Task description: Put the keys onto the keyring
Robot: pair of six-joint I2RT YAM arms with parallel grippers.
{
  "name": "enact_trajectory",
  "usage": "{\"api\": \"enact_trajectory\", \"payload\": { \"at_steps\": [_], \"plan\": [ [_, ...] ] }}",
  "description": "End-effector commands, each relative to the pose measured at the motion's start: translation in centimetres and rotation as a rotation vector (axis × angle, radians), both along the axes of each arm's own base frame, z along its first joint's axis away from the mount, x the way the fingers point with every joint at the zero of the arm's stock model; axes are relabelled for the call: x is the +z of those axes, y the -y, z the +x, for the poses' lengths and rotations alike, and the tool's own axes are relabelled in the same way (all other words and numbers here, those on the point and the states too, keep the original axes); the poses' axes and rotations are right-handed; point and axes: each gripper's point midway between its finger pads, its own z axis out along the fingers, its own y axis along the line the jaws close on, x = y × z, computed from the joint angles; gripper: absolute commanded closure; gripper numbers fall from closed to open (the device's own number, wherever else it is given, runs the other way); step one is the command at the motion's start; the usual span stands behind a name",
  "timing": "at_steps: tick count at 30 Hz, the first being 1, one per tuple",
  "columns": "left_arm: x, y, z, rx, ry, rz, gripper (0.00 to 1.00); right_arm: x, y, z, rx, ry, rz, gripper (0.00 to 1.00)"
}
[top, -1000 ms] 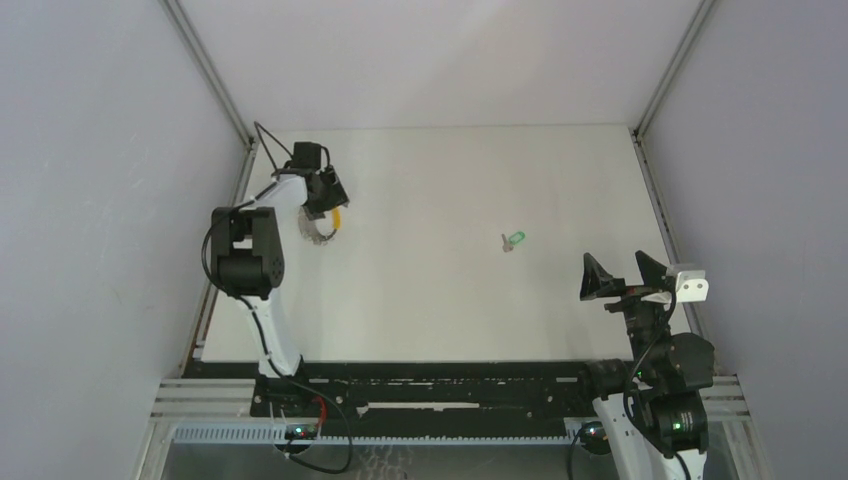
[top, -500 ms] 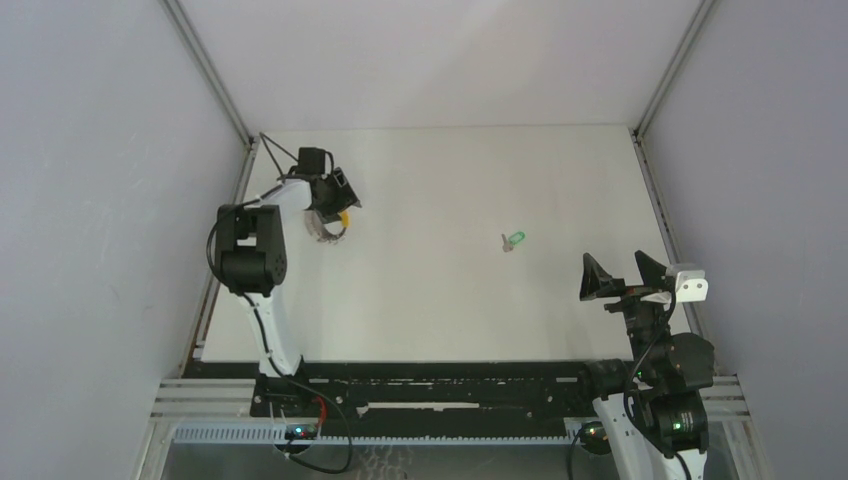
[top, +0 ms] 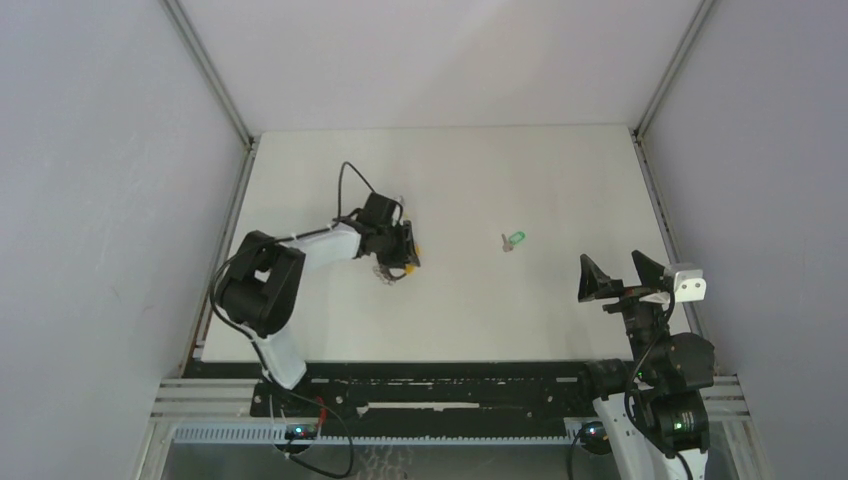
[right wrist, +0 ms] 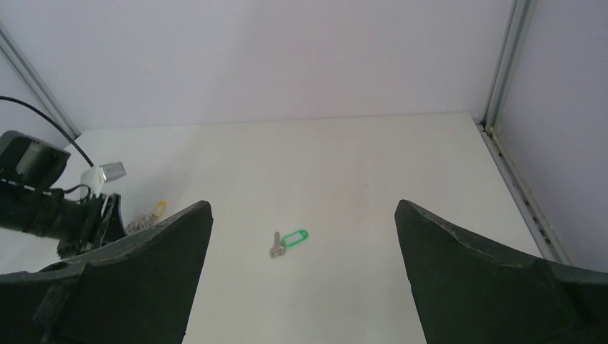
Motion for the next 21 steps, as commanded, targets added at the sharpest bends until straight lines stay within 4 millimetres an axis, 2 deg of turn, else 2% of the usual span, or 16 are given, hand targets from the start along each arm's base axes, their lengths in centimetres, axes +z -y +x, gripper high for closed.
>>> {"api": "enact_trajectory", "payload": {
  "at_steps": [1,5,7,13,16,18,21],
  "plan": [
    [-2.9,0.4,-9.0,-0.168,-0.128,0.110,0.54,1.3,-0.1,-0.5,0.010,0.063,-0.011,0.00],
    [-2.3,0.9,-12.0,-0.244,-0.097,0.143,0.51,1.2,-0.1,-0.4,0.013,0.058,-0.011,0.00],
    [-1.1,0.8,-12.2,-0.247,-0.056,0.136,0.50,1.1,-0.2,-0.3,0.012,0.052,-0.014,0.00],
    [4.7,0.0,-10.6,-0.217,0.130,0.126,0.40,0.9,-0.4,0.0,0.021,0.038,-0.019,0.00],
    [7.1,-1.2,-9.3,-0.154,0.214,0.116,0.35,0.7,-0.5,0.2,0.027,0.025,-0.024,0.00],
    [7.5,-2.5,-8.5,-0.102,0.228,0.117,0.32,0.6,-0.6,0.4,0.034,0.020,-0.030,0.00],
    [6.7,-4.7,-7.6,-0.031,0.198,0.135,0.30,0.5,-0.7,0.4,0.039,0.017,-0.035,0.00]
  ]
}}
